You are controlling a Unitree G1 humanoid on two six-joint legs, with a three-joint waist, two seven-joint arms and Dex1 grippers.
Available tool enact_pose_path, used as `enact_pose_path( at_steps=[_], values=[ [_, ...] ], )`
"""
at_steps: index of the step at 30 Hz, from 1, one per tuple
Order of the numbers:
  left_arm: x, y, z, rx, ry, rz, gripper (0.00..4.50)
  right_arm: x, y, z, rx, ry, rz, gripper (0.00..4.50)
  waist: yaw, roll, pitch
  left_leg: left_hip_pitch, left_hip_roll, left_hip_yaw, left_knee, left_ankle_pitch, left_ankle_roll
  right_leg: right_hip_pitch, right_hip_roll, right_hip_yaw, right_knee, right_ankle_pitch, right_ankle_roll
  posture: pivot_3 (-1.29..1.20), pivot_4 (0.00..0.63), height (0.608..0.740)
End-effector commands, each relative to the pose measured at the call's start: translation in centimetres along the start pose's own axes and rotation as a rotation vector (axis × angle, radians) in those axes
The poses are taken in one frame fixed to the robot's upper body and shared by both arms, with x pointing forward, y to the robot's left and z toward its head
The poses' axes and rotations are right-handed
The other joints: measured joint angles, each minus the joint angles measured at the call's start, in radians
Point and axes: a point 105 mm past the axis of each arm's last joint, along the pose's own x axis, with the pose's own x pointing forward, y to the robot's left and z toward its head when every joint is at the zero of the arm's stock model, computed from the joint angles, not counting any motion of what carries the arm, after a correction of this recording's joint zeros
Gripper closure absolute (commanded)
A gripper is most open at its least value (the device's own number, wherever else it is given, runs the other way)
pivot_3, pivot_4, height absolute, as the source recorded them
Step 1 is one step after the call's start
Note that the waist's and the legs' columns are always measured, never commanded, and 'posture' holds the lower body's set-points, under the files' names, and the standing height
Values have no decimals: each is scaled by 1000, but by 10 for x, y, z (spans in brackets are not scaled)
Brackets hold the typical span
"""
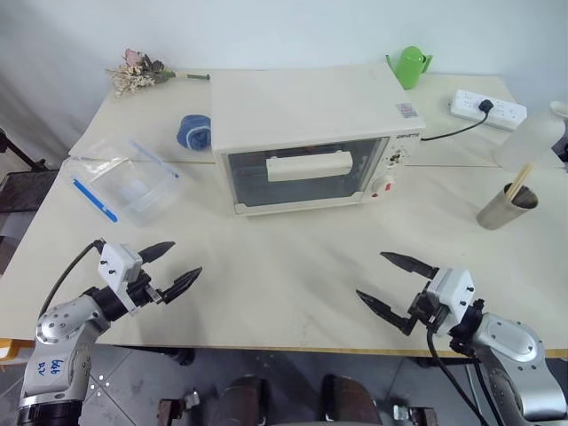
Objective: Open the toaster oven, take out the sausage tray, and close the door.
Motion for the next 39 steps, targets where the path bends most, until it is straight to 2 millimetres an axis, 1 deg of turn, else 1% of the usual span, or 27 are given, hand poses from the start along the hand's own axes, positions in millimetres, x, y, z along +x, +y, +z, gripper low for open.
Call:
enact_pose_path(
  at_steps=[1,3,5,7,11,13,16,19,22,24,27,29,30,34,36,39],
  values=[
    [1,-4,6,44,4,-33,41,2,-8,17,-11,-51,-31,0,0,0,0,0,0,0,0,0,0,0,0,0,0,0,0,0,150,740],
    [2,-8,11,16,-26,-58,41,10,-11,26,14,-86,-24,0,-4,0,0,0,0,0,0,0,0,0,0,1,0,0,0,0,150,740],
    [-1,-17,23,-50,-76,-154,41,20,-17,36,66,-121,-1,0,-8,0,0,0,1,1,0,0,0,0,0,1,0,0,0,0,150,740],
    [-5,-23,33,-75,-102,-229,41,27,-25,44,101,-144,2,0,-10,0,0,0,2,1,1,0,0,-1,1,1,1,0,0,0,150,740],
    [-5,-23,52,-71,-152,-248,41,48,-47,64,119,-200,20,0,-13,0,0,0,1,1,1,0,0,-1,0,1,1,0,0,0,150,740],
    [-4,-25,56,-67,-160,-263,41,54,-53,67,130,-207,36,0,-15,0,0,0,1,0,1,0,0,-1,0,1,1,0,0,0,150,740],
    [-1,-26,65,-77,-200,-261,41,69,-62,69,113,-217,53,0,-12,0,0,-1,1,-1,1,0,0,-1,0,-1,1,0,0,0,150,740],
    [1,-29,67,-91,-214,-259,41,82,-67,73,89,-260,60,0,-17,0,0,-1,1,0,1,0,0,-1,0,-1,1,0,0,0,150,740],
    [1,-29,65,-87,-208,-236,41,96,-60,77,79,-303,105,0,-25,0,0,-1,1,0,1,0,0,-1,1,-1,2,0,0,0,150,740],
    [-1,-28,63,-94,-204,-220,41,103,-61,81,71,-338,102,0,-27,0,0,-1,1,0,1,0,0,-1,1,-1,2,0,0,0,150,740],
    [-1,-28,60,-95,-199,-207,41,108,-62,86,64,-375,104,0,-29,0,0,-1,1,0,1,0,0,-2,1,0,3,0,0,0,150,740],
    [-2,-28,57,-105,-190,-201,41,110,-59,91,47,-399,132,0,-29,0,0,-1,1,0,1,0,0,-2,1,0,3,0,0,0,150,740],
    [-3,-29,54,-114,-180,-201,41,111,-53,93,49,-403,176,0,-29,0,0,-1,1,0,1,0,0,-2,1,0,3,0,0,0,150,740],
    [-2,-28,51,-130,-171,-196,41,107,-32,92,-16,-376,302,0,-27,0,0,-1,1,-1,1,0,0,-2,1,-1,3,0,0,0,150,740],
    [-1,-24,55,-142,-189,-182,41,101,-22,85,-92,-337,351,0,-27,0,0,-1,1,-1,1,0,0,-2,1,-1,3,0,0,0,150,740],
    [1,-17,62,-158,-209,-174,41,91,-14,75,-210,-287,397,0,-27,0,0,-1,1,0,1,0,0,-2,1,-1,3,0,0,0,150,740]
  ],
)
